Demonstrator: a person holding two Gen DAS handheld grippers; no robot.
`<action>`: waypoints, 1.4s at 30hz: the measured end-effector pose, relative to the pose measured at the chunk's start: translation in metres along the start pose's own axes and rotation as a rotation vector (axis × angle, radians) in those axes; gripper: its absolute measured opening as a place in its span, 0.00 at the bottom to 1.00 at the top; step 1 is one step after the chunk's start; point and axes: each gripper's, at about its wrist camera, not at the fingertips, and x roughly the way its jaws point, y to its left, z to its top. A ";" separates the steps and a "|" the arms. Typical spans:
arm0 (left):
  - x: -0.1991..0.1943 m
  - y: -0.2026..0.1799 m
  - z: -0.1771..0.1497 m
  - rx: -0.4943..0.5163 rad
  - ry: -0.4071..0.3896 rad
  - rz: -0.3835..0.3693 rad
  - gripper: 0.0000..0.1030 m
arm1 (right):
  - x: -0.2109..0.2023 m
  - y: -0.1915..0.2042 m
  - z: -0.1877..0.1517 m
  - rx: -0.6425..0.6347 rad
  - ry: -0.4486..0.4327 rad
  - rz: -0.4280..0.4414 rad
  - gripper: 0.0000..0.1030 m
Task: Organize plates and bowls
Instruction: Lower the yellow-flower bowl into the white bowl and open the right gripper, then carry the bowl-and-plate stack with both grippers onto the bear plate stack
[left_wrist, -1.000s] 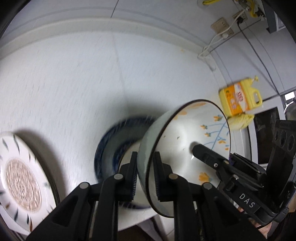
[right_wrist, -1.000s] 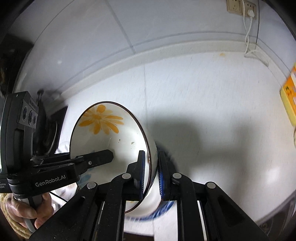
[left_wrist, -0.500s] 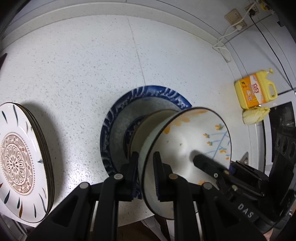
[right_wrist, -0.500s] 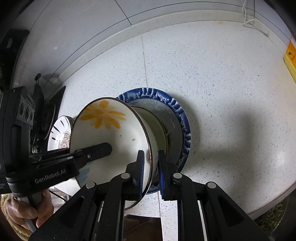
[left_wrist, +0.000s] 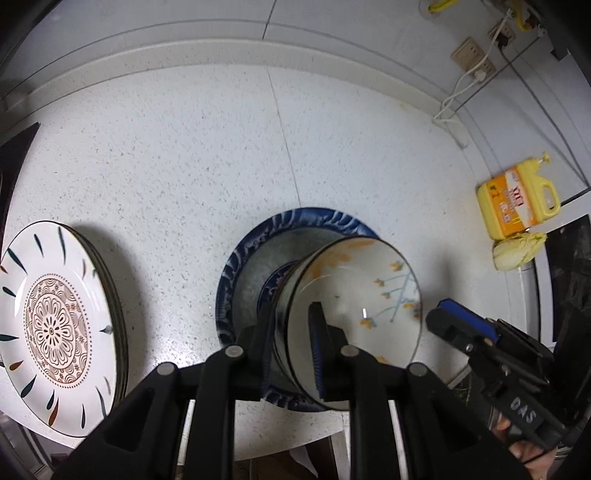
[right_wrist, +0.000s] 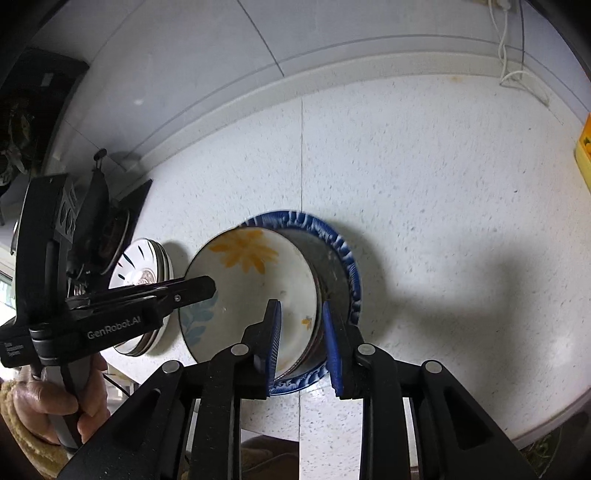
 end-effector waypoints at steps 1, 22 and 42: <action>-0.005 0.002 -0.002 0.001 -0.010 -0.002 0.17 | -0.003 -0.001 -0.001 0.001 -0.012 -0.008 0.21; 0.030 0.058 -0.023 -0.163 0.056 -0.036 0.23 | 0.015 -0.047 -0.021 0.090 0.016 0.019 0.30; 0.072 0.061 -0.021 -0.248 0.066 -0.172 0.15 | 0.061 -0.045 -0.007 0.013 0.068 0.151 0.11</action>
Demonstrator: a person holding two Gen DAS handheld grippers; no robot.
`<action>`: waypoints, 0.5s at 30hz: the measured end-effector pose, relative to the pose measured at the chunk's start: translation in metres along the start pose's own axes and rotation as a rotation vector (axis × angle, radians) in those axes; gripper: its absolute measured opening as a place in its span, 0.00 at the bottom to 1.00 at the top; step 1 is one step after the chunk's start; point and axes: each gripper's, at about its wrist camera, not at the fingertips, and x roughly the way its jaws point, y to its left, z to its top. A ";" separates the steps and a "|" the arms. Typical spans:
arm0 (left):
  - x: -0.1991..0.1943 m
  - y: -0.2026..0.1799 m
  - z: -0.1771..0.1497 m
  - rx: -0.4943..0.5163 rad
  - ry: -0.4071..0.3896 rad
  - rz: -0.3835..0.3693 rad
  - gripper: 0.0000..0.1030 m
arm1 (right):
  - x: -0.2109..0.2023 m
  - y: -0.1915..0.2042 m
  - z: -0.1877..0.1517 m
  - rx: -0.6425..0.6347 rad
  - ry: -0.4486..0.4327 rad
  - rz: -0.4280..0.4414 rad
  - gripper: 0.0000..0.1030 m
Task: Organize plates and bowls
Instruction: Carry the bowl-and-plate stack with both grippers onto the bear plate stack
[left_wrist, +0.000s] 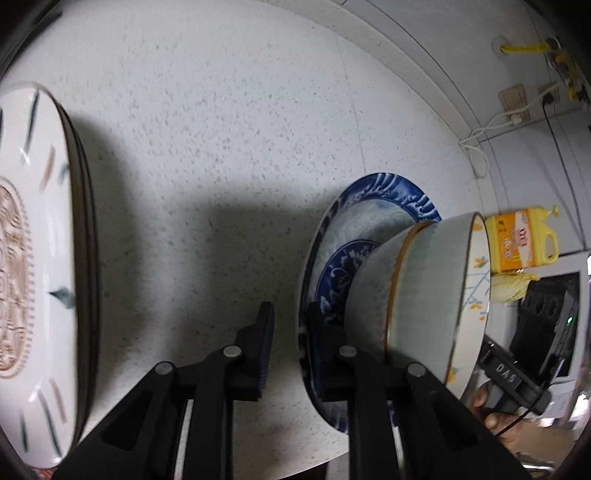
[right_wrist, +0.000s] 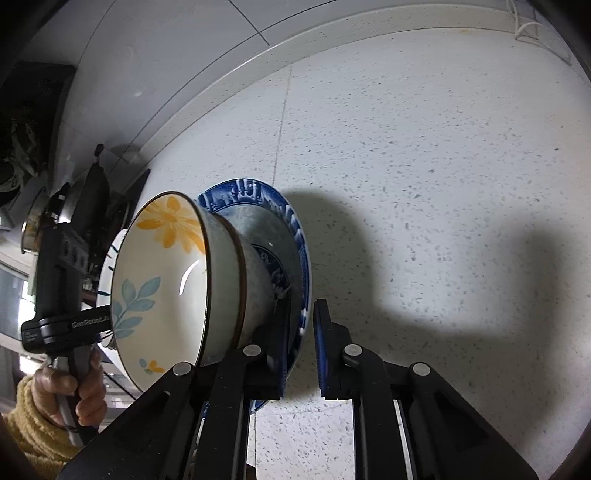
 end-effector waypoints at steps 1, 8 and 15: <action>0.000 0.002 0.002 -0.005 0.001 -0.013 0.14 | 0.000 -0.001 0.000 -0.003 -0.004 0.001 0.11; 0.008 -0.001 0.007 0.020 0.012 -0.030 0.07 | 0.004 0.006 0.000 -0.039 0.001 -0.030 0.11; 0.005 -0.007 0.010 0.058 0.000 -0.009 0.07 | 0.010 0.012 0.002 -0.008 -0.006 -0.045 0.10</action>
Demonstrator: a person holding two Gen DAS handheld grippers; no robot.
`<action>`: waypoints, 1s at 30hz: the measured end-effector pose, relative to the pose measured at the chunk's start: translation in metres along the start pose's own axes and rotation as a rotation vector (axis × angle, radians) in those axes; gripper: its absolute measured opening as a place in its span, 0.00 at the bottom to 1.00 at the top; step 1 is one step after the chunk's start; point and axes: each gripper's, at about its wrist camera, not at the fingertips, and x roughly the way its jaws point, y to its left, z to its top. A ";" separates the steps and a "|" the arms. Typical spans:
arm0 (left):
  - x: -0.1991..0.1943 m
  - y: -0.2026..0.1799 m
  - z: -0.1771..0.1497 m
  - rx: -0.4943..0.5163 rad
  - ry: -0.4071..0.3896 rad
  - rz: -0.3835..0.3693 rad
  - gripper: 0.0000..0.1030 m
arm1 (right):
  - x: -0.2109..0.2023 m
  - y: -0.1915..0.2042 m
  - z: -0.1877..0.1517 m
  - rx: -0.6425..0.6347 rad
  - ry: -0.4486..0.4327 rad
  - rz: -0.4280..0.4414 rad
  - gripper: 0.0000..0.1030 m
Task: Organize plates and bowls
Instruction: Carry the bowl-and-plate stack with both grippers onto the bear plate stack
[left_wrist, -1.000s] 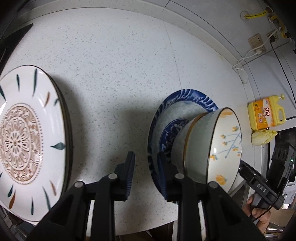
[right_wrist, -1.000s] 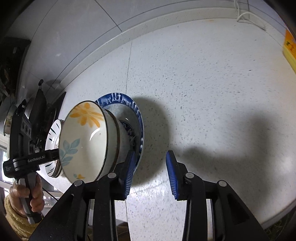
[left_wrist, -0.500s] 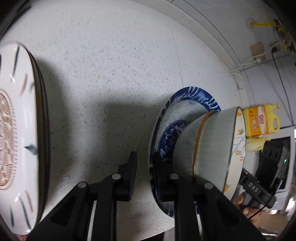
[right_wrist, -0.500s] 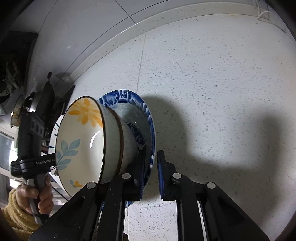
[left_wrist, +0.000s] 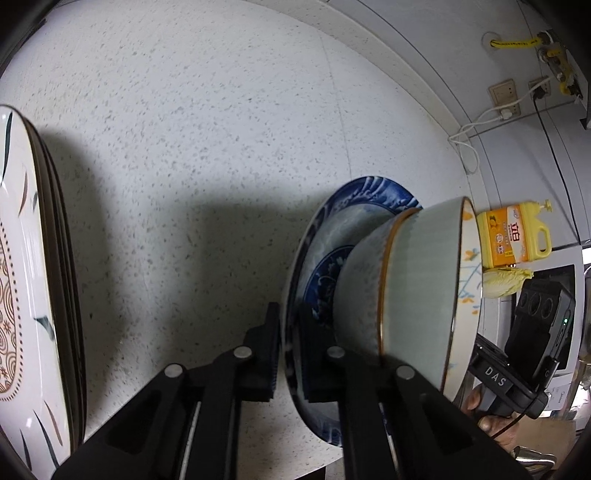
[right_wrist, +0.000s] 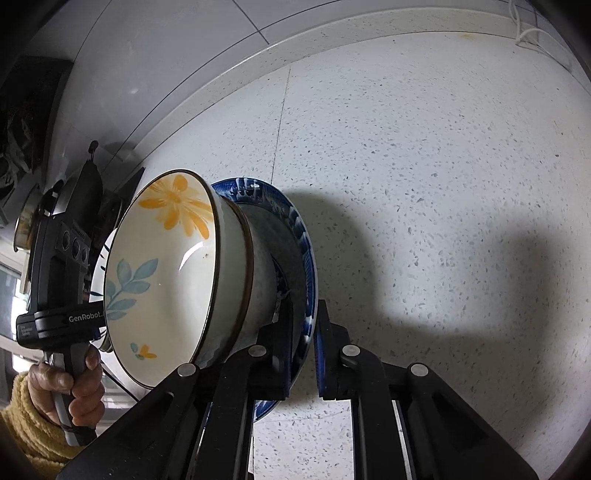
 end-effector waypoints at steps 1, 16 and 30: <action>-0.001 -0.001 0.000 0.005 -0.003 -0.001 0.07 | 0.000 0.000 0.000 0.005 -0.004 -0.001 0.10; -0.101 0.031 0.013 -0.020 -0.127 -0.042 0.07 | -0.028 0.056 0.026 -0.049 -0.058 -0.025 0.10; -0.213 0.189 -0.015 -0.155 -0.232 0.113 0.07 | 0.067 0.217 0.021 -0.247 0.080 0.122 0.10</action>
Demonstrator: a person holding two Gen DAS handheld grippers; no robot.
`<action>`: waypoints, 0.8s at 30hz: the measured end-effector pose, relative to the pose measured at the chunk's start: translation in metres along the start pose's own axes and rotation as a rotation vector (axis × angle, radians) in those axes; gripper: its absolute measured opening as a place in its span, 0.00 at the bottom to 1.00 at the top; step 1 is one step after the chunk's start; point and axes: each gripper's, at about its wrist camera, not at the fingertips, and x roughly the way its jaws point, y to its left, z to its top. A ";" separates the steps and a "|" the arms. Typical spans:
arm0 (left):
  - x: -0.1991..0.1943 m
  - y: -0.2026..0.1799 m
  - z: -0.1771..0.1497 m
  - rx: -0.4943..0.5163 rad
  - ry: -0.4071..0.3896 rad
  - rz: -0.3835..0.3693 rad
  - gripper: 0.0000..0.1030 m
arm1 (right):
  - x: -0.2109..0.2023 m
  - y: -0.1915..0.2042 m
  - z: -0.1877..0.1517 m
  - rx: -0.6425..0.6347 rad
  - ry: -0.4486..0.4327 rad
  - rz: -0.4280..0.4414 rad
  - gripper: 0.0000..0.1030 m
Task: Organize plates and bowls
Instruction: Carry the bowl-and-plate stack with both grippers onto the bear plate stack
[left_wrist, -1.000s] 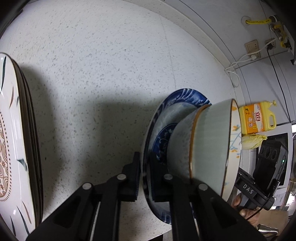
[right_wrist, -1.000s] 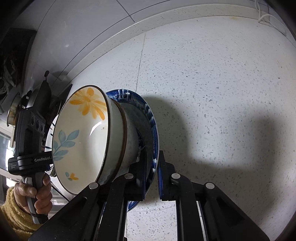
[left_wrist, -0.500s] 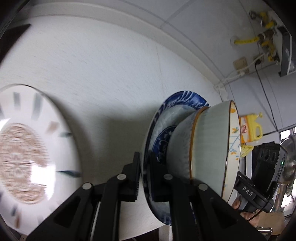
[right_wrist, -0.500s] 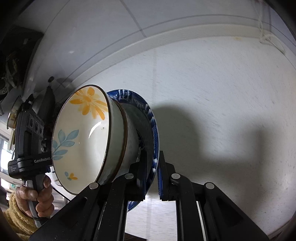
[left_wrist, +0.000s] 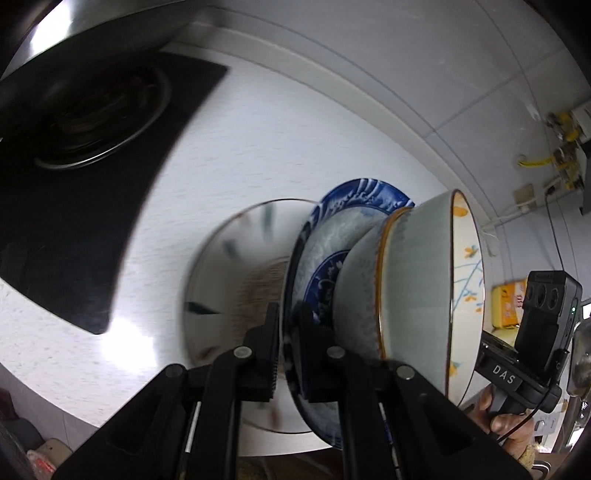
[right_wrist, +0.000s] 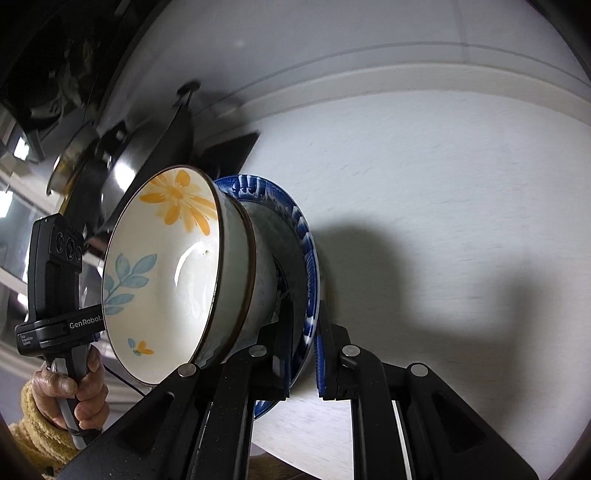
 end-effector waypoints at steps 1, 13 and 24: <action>0.001 0.009 0.000 -0.005 0.005 0.005 0.07 | 0.009 0.004 -0.001 0.000 0.015 0.002 0.10; 0.031 0.030 -0.006 0.014 0.056 -0.003 0.09 | 0.044 0.004 -0.015 0.056 0.074 -0.044 0.10; 0.043 0.013 0.000 0.086 0.061 -0.003 0.11 | 0.041 0.011 -0.014 0.083 0.046 -0.094 0.10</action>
